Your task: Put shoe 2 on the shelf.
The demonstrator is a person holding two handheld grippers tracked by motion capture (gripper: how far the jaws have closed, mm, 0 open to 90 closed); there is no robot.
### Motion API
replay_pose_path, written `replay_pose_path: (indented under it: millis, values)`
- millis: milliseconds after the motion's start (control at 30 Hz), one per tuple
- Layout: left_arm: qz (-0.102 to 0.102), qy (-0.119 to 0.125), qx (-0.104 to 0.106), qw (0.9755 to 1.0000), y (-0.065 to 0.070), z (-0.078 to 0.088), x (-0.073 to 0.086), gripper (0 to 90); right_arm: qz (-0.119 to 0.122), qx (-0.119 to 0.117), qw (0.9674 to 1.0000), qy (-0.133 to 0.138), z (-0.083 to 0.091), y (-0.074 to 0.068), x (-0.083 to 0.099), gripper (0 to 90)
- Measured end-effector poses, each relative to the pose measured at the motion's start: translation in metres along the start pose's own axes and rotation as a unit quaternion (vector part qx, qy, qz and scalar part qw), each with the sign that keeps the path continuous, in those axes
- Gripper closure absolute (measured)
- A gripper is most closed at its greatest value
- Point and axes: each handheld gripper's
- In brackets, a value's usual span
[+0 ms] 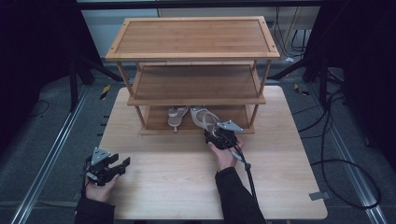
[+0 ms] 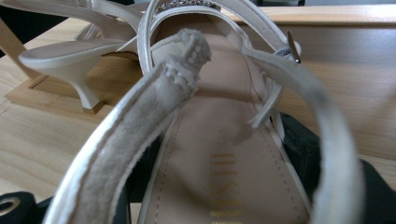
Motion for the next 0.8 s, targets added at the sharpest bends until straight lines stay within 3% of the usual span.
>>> replay_pose_path:
  millis: [167, 300, 467, 567, 800]
  values:
    - [0.0, 0.001, 0.001, 1.0, 0.0, 0.0, 0.001, 44.2, -0.005, 0.015, 0.9999, -0.001, -0.012, -0.003, -0.005, 40.3]
    - [0.001, 0.002, 0.003, 1.0, 0.0, 0.0, 0.001, 44.3, -0.018, 0.044, 0.9989, -0.003, -0.026, -0.006, -0.011, 40.2]
    - [0.0, 0.002, 0.002, 1.0, 0.0, 0.0, 0.001, 44.3, -0.019, 0.05, 0.9985, -0.009, -0.037, -0.009, -0.014, 40.1]
    - [-0.001, 0.001, 0.0, 1.0, 0.0, 0.0, 0.001, 44.4, -0.004, 0.074, 0.9971, -0.019, -0.041, -0.014, -0.018, 40.0]
    - [-0.001, 0.001, 0.001, 1.0, 0.0, 0.0, 0.002, 44.4, 0.023, 0.093, 0.9948, -0.034, -0.046, -0.022, -0.021, 37.3]
Point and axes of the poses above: each handheld gripper's, and its own axes: z roughly backward along the jaws, x roughly out of its underside, y roughly to its right, and after that the axes turned 8 degrees about -y, right-handed
